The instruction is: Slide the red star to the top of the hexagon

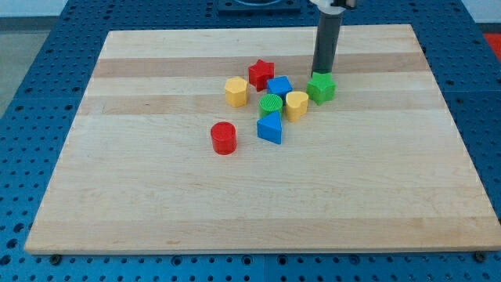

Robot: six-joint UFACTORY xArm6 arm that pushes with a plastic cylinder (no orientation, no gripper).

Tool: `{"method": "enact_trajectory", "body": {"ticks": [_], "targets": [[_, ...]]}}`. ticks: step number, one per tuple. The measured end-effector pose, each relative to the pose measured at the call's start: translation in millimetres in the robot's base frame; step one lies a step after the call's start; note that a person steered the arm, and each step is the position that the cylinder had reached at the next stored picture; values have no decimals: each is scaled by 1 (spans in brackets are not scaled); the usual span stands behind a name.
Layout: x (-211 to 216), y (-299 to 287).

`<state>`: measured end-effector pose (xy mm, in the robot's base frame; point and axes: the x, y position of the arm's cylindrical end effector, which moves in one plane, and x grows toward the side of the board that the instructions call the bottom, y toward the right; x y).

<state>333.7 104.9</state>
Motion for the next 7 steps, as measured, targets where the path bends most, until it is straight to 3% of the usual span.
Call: {"method": "enact_trajectory", "body": {"ticks": [2, 4, 7], "targets": [[6, 4], [-27, -58], [-30, -96]]}}
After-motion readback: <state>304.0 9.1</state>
